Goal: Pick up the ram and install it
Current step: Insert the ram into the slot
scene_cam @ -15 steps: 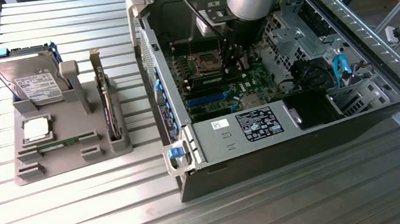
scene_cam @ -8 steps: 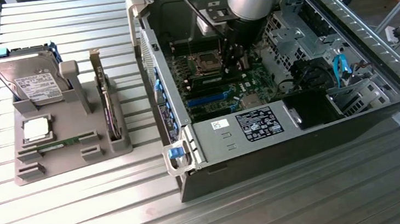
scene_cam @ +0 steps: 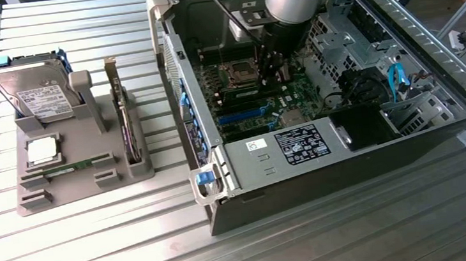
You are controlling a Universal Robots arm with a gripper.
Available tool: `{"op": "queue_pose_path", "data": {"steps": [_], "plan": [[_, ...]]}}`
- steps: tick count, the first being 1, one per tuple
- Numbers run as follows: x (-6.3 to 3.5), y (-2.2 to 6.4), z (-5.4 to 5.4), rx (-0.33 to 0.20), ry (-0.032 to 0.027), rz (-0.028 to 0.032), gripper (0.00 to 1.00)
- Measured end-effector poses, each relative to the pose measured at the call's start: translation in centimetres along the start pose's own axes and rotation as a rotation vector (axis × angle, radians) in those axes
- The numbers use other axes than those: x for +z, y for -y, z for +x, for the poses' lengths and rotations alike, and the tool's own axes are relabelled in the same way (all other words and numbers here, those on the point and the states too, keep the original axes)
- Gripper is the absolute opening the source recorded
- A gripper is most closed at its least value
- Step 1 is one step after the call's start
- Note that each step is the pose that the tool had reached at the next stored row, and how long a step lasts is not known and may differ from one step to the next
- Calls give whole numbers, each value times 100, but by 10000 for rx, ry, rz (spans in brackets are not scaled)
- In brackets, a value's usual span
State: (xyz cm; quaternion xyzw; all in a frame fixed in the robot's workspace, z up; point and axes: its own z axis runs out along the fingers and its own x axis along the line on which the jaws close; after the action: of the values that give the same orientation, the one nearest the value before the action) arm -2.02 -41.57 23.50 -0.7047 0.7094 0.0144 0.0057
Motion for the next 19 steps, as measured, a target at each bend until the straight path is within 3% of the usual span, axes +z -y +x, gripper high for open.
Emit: {"op": "queue_pose_path", "data": {"steps": [10, 13, 14, 19], "plan": [[21, 0, 1, 0, 5, -1, 12], [21, 0, 0, -1, 7, -1, 19], [21, 0, 0, 0, 7, -1, 26], [-11, 0, 0, 0, -12, -2, 26]]}}
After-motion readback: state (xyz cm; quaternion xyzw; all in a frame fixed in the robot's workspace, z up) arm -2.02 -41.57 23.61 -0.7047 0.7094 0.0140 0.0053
